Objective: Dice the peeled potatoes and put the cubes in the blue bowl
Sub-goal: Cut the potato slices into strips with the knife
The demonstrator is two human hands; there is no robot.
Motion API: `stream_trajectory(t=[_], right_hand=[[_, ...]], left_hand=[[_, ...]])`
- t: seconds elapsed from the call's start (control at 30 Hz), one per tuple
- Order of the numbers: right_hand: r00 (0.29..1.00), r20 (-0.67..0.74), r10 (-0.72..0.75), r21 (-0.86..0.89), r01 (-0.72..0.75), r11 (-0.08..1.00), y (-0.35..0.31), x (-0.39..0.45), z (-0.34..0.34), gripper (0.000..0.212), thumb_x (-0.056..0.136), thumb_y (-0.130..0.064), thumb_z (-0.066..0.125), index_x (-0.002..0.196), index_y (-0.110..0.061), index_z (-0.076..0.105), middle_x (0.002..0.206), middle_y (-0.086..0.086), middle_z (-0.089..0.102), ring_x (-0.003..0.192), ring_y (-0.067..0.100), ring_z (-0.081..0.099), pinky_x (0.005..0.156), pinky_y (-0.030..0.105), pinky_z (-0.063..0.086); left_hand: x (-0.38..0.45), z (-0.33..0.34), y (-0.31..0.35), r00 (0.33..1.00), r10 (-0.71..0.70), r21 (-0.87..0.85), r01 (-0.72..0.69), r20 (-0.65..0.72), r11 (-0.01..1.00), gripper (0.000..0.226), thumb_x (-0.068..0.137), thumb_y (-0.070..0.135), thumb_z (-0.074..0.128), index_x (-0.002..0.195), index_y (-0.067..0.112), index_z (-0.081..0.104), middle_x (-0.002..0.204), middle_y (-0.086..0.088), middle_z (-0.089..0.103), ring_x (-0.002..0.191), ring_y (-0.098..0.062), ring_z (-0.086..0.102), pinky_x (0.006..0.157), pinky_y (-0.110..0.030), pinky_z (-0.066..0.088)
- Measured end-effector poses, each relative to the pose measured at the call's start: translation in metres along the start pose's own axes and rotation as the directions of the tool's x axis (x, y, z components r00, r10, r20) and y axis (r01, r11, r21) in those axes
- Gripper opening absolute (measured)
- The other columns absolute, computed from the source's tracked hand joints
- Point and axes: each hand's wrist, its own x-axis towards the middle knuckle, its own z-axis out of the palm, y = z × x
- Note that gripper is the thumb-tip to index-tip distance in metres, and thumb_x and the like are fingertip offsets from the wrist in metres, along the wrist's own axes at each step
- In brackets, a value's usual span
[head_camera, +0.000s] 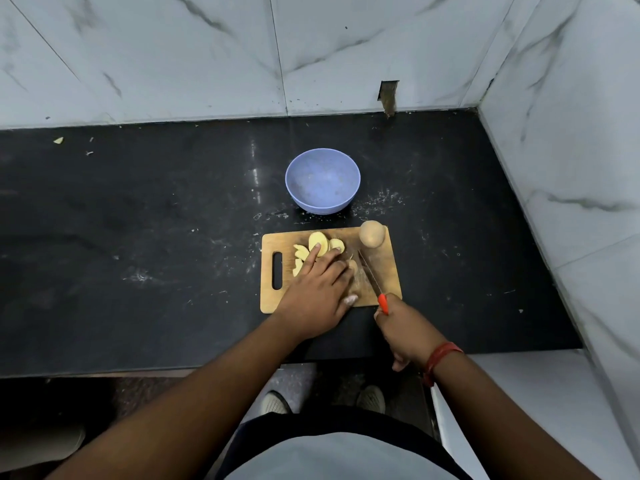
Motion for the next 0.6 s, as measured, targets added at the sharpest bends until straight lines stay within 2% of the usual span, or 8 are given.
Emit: stream_trajectory(t=[0.07, 0.2, 0.3, 0.4, 0.6], right_hand=[[1.000, -0.018, 0.023, -0.057, -0.024, 0.998, -0.004, 0.001, 0.001, 0.028, 0.102, -0.027, 0.034, 0.130, -0.021, 0.036, 0.082, 0.016, 0.059, 0.047, 0.023, 0.059, 0.046, 0.037, 0.057], [0.998, -0.044, 0.040, -0.123, -0.045, 0.991, -0.007, 0.000, 0.006, 0.020, 0.103, -0.025, 0.032, 0.121, -0.016, 0.036, 0.077, 0.017, 0.058, 0.046, 0.025, 0.058, 0.050, 0.049, 0.058], [0.997, -0.068, 0.030, -0.182, -0.042, 0.982, -0.009, 0.002, 0.012, 0.018, 0.103, -0.022, 0.033, 0.118, -0.013, 0.037, 0.078, 0.017, 0.059, 0.054, 0.028, 0.061, 0.054, 0.053, 0.058], [0.996, -0.077, 0.039, -0.211, -0.055, 0.976, -0.009, 0.004, 0.015, 0.016, 0.102, -0.020, 0.033, 0.117, -0.014, 0.036, 0.082, 0.015, 0.059, 0.062, 0.030, 0.066, 0.053, 0.051, 0.058], [0.995, -0.096, 0.022, -0.236, -0.045, 0.971, -0.012, 0.005, 0.017, 0.020, 0.100, -0.015, 0.034, 0.120, -0.016, 0.033, 0.084, 0.012, 0.056, 0.063, 0.029, 0.066, 0.047, 0.042, 0.058]], left_hand=[[0.000, 0.001, 0.002, 1.000, -0.004, -0.006, 0.004, 0.001, 1.000, 0.061, 0.101, 0.052, 0.036, 0.143, 0.012, 0.054, 0.141, -0.005, 0.054, 0.148, -0.028, 0.029, 0.124, -0.055, 0.010], [-0.007, 0.004, 0.002, 0.999, -0.020, 0.001, 0.020, 0.033, 1.000, 0.065, 0.102, 0.056, 0.033, 0.149, 0.014, 0.045, 0.157, -0.006, 0.040, 0.152, -0.028, 0.020, 0.124, -0.055, 0.006], [-0.011, 0.006, 0.001, 0.999, -0.007, -0.002, 0.007, 0.034, 1.000, 0.067, 0.102, 0.057, 0.032, 0.151, 0.013, 0.043, 0.158, -0.006, 0.040, 0.153, -0.029, 0.018, 0.124, -0.056, 0.006], [-0.008, 0.006, 0.002, 0.999, 0.006, 0.000, -0.006, 0.045, 1.000, 0.068, 0.102, 0.058, 0.031, 0.150, 0.011, 0.044, 0.156, -0.008, 0.043, 0.152, -0.029, 0.020, 0.124, -0.056, 0.007], [-0.008, 0.009, 0.002, 0.999, 0.015, -0.026, -0.014, 0.042, 1.000, 0.067, 0.102, 0.056, 0.031, 0.151, 0.011, 0.043, 0.155, -0.008, 0.043, 0.151, -0.030, 0.022, 0.124, -0.056, 0.005]])
